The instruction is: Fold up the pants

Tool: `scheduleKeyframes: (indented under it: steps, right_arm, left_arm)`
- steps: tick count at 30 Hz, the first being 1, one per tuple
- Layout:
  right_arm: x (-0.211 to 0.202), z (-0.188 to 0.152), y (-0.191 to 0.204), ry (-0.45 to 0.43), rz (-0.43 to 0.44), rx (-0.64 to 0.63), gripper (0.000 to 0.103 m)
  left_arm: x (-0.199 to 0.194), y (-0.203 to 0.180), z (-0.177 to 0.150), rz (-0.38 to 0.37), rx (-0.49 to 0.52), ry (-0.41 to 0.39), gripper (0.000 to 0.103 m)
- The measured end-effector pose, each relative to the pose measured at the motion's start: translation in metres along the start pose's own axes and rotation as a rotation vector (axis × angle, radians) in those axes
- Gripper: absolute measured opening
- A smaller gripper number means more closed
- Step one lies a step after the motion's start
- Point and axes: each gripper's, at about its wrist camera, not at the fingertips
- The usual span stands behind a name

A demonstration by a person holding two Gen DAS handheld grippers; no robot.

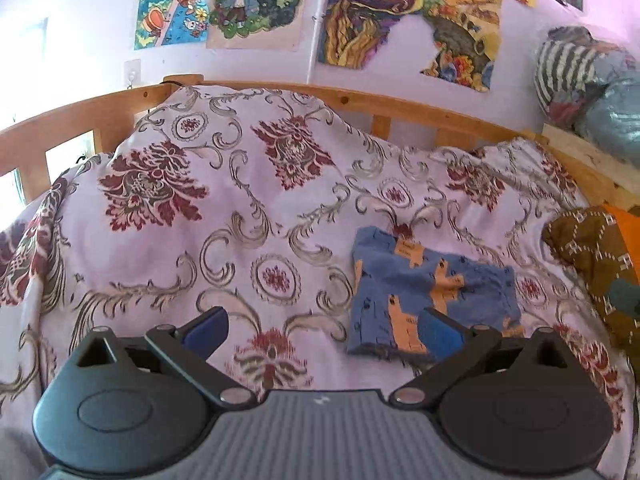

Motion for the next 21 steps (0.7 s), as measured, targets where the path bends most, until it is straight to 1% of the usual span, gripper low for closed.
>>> scheduleKeyframes:
  steps: [6,11,15,21]
  right_arm:
    - [-0.021,-0.013,0.005,0.004,-0.004,-0.023,0.102]
    - [-0.035,-0.025,0.003,0.038,-0.019,-0.017,0.102]
    - [-0.039,-0.035,0.002,0.081,-0.029,-0.013,0.102]
    - [-0.037,-0.042,0.002,0.102,-0.024,-0.001,0.102]
  left_arm:
    - [-0.021,-0.011,-0.016,0.006,0.073,0.005,0.103]
    - [-0.030,-0.015,-0.033,0.014,0.107,0.021,0.103]
    - [-0.036,-0.018,-0.039,0.029,0.128,0.016,0.103]
    - [-0.036,-0.021,-0.043,0.031,0.162,0.024,0.103]
Point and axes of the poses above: each gripper's, at about its wrist camera, not at the fingertips, and x roughly the way its jaws point, y to its left, z to its top, and after that the axes turned 11 degrees about z, right-handed
